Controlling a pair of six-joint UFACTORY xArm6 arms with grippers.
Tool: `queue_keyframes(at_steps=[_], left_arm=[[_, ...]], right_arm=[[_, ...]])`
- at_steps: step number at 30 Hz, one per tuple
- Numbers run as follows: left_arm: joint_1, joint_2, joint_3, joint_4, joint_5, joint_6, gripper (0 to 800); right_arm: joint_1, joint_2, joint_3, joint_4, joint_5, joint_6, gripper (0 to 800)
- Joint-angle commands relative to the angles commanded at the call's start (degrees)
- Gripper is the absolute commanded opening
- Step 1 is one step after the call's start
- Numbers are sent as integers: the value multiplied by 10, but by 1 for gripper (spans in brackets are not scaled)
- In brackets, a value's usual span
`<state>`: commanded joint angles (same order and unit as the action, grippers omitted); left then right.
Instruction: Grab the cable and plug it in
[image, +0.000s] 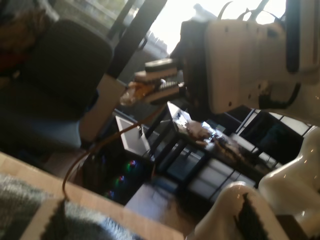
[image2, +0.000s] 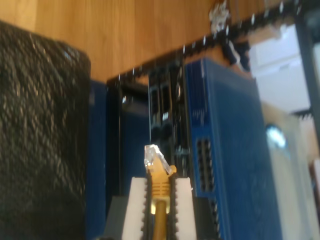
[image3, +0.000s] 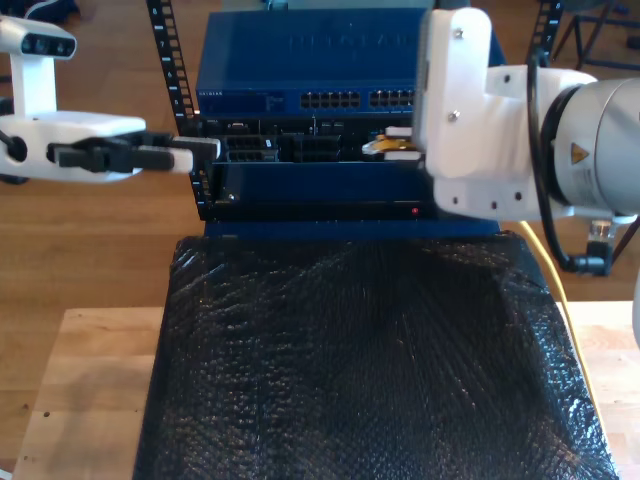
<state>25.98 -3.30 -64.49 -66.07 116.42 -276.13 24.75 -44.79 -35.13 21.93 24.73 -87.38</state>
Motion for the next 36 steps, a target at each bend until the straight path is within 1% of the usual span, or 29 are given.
queue_keyframes(at_steps=[7,12,17,21,25,29,31,36], left_arm=[[-1,-31,-5,120,-40,22,797],[0,-54,-5,200,-60,60,797],[0,-77,-2,287,-62,98,797],[1,-104,5,339,-61,130,798],[10,-140,40,400,-59,191,798],[31,-159,64,459,-55,258,798],[56,-162,77,482,-45,298,798],[138,-162,107,538,-43,411,798]], right_arm=[[-69,2,5,-3,28,0,0],[-97,16,18,-30,30,1,0],[-116,34,31,-48,30,11,0],[-123,43,49,-84,30,23,0],[-122,44,64,-132,33,60,0],[-122,58,71,-183,45,99,0],[-122,66,72,-193,46,109,0],[-122,80,79,-194,46,110,0]])
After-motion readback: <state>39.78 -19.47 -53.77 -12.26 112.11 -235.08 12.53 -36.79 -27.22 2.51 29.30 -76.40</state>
